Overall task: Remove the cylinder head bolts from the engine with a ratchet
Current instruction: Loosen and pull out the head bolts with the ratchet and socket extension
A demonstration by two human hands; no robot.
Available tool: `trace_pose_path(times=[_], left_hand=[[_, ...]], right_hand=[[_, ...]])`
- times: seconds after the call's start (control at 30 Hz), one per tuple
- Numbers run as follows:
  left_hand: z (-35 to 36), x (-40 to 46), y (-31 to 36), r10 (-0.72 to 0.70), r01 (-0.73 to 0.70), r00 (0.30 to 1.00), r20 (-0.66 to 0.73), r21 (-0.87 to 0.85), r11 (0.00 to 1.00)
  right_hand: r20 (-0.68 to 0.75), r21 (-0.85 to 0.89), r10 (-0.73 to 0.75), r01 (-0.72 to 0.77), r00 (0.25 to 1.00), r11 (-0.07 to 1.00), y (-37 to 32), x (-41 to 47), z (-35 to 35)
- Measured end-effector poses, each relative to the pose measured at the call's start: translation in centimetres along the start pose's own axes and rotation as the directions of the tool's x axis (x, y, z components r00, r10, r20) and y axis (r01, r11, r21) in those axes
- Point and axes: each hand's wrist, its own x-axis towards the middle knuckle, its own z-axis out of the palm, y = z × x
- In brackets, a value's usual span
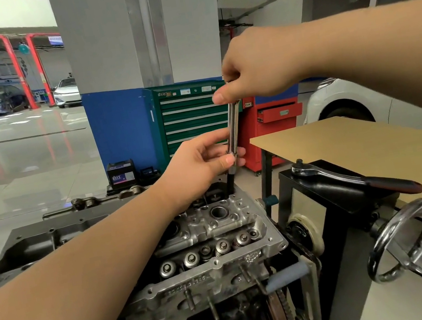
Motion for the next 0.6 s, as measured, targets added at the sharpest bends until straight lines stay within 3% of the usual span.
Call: trace_pose_path(times=[0.1,0.2,0.3,0.43,0.6], left_hand=[[0.5,0.0,0.0,0.006,-0.003,1.0,-0.022,0.117,0.993],[0.4,0.3,0.0,0.044,-0.015,0.994,-0.1,0.271,0.963],[-0.4,0.4,-0.2,0.025,-0.002,0.995,-0.092,0.24,0.971],[0.3,0.0,-0.2,-0.025,0.025,1.0,0.017,0.014,1.0],[0.3,0.3,-0.1,0.029,-0.003,0.993,-0.117,0.218,0.976]], right_hand=[[-0.037,-0.003,0.084,-0.084,0.996,0.996,-0.5,0.2,0.7],[-0.013,0.208,-0.027,0.029,1.0,0.978,-0.1,0.0,0.3],[0.065,0.373,-0.143,0.109,0.988,0.921,1.0,-0.8,-0.6],[0.005,0.119,-0.062,0.061,0.998,0.991,1.6,-0.9,-0.3],[-0.088,0.158,0.043,-0.029,0.995,0.987,1.0,-0.8,0.5]])
